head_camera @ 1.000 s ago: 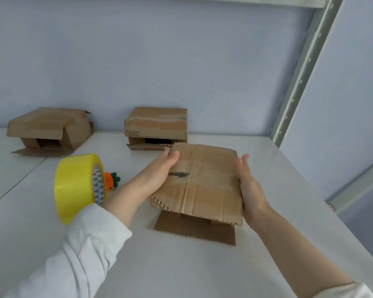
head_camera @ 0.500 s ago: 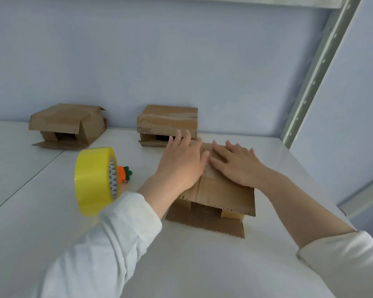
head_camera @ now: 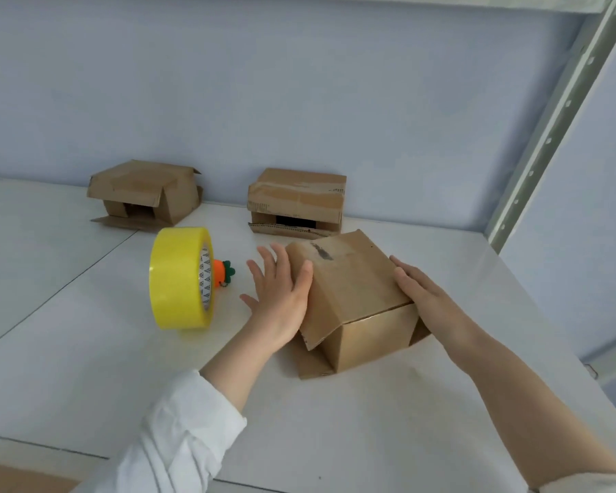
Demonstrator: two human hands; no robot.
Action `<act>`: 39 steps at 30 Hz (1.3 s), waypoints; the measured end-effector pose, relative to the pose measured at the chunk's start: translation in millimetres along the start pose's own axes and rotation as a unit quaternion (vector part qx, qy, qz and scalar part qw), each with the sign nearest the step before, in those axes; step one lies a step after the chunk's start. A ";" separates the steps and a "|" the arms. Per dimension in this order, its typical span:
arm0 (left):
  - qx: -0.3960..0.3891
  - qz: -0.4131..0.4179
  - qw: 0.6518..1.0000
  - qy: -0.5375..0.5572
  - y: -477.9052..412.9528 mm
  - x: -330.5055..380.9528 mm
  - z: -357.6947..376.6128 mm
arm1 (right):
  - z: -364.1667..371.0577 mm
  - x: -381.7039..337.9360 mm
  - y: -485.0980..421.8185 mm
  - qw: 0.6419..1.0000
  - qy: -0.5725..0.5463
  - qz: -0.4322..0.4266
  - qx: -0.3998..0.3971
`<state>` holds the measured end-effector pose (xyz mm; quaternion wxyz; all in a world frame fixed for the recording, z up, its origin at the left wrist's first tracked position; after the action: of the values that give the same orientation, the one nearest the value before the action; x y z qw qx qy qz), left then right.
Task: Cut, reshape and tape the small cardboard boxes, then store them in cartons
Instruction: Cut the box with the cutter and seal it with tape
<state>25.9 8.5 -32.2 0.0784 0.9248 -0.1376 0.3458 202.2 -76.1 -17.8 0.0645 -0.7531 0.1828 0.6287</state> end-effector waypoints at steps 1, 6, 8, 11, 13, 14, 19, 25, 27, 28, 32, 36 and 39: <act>0.000 -0.010 1.000 0.028 1.0 0.0 5.8 | 2.2 1.5 1.5 1.000 -0.023 0.003 0.002; 0.042 -0.042 0.988 0.145 3.3 -1.5 7.3 | 7.2 7.0 3.8 0.997 -0.063 -0.016 0.043; 0.003 -0.033 0.985 0.169 0.2 -4.8 8.6 | 14.4 11.3 5.2 0.998 -0.037 -0.020 0.046; -0.065 -0.029 0.959 0.273 -1.2 -6.8 12.3 | 23.5 16.5 6.6 0.998 0.001 -0.023 0.052; -0.111 -0.023 0.944 0.311 -3.6 -3.1 16.5 | 26.4 19.3 5.0 0.998 -0.007 -0.013 0.056; -0.125 -0.019 0.943 0.307 -5.4 -2.0 17.5 | 27.5 20.8 3.8 0.998 -0.009 -0.008 0.058; -0.101 -0.006 0.983 0.152 -10.6 11.1 -0.2 | 30.5 10.6 6.1 0.997 0.048 0.009 0.055; 0.135 0.181 0.957 -0.181 17.6 45.3 -91.7 | 16.3 -56.4 23.1 0.948 0.260 -0.074 0.167; 0.190 0.195 0.940 -0.206 15.4 23.0 -135.7 | 39.6 -98.5 37.2 0.945 0.214 -0.180 0.172; 0.186 0.181 0.938 -0.231 9.1 4.0 -149.0 | 59.8 -113.7 39.3 0.945 0.201 -0.211 0.149; 0.143 0.222 0.935 -0.236 13.4 -43.6 -142.4 | 142.1 -127.9 12.7 0.951 0.232 -0.203 0.016; 0.224 0.382 0.884 -0.152 58.4 -54.1 -149.8 | 188.3 -109.6 -14.5 0.961 0.244 -0.119 -0.051; 0.254 0.398 0.880 -0.046 78.1 -61.9 -152.0 | 206.5 -90.6 -14.7 0.967 0.197 -0.034 -0.158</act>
<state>-137.0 -16.8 44.6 -0.3100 0.7950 -0.4054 0.3279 3.8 22.7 26.6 -0.0711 -0.8684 0.0647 0.4864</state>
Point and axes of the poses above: each hand's wrist, its own y-axis away from the middle knuckle, its own z-axis out of the palm, x = y × z, the point moved 7 cm from there along -y, towards the middle knuckle, and after that the axes turned 11 degrees about -y, right-handed, at the moved point
